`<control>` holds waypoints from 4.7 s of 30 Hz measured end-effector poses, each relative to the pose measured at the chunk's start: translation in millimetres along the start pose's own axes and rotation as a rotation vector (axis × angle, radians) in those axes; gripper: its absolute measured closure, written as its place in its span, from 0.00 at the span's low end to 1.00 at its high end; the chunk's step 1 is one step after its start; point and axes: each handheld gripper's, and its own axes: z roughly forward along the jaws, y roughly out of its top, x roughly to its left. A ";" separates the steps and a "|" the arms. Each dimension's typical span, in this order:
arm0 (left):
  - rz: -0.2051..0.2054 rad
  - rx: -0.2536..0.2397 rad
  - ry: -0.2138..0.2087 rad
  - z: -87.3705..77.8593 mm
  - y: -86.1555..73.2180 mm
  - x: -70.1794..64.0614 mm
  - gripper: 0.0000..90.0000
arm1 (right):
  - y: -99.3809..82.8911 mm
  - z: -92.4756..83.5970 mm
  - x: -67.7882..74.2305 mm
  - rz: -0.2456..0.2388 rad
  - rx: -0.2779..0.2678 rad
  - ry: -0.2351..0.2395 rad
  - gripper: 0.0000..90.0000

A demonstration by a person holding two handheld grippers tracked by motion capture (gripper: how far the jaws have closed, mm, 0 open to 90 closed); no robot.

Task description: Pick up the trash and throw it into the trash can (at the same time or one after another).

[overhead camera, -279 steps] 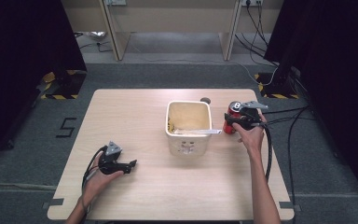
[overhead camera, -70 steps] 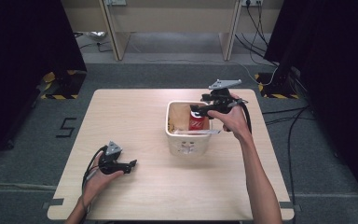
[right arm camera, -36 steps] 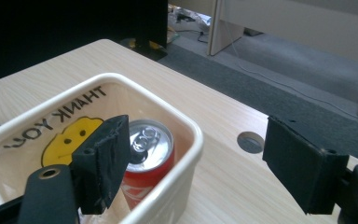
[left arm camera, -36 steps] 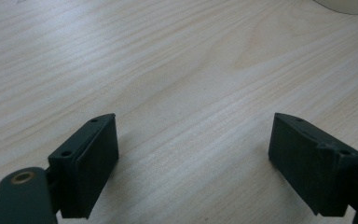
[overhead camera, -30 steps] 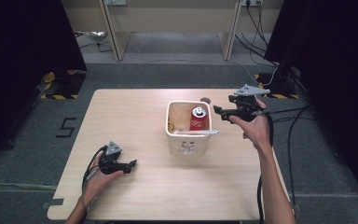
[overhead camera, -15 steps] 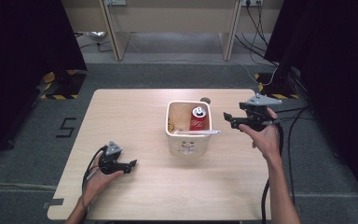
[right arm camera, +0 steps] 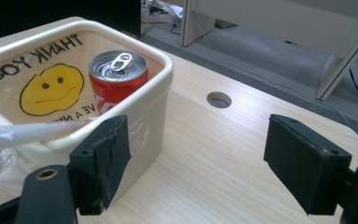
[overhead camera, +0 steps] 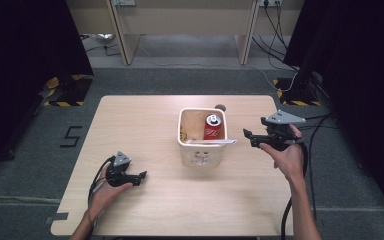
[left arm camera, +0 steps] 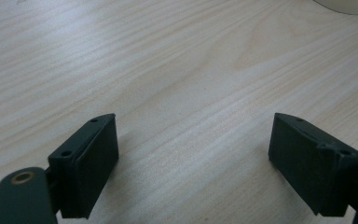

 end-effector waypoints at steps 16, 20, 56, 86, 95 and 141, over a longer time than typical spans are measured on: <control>0.000 0.000 0.000 0.0 0.0 -0.1 0.17 | -18.2 -4.8 11.3 0.003 0.016 -0.032 0.25; 0.000 0.000 0.000 0.0 0.0 0.0 0.17 | -19.6 -7.9 15.1 -0.012 0.020 -0.048 0.25; 0.001 0.001 0.000 -0.1 0.0 0.0 0.17 | -68.0 -4.2 40.6 0.036 0.062 -0.020 0.25; 0.000 0.001 0.000 -0.1 0.0 0.0 0.17 | -111.9 9.1 55.1 0.036 0.178 -0.017 0.25; 0.000 -0.001 0.001 0.0 0.0 -0.1 0.17 | -135.2 2.7 51.6 0.062 0.221 -0.035 0.25; 0.001 -0.001 0.001 -0.1 -0.1 -0.2 0.17 | -166.8 -3.5 49.9 0.141 0.269 -0.064 0.15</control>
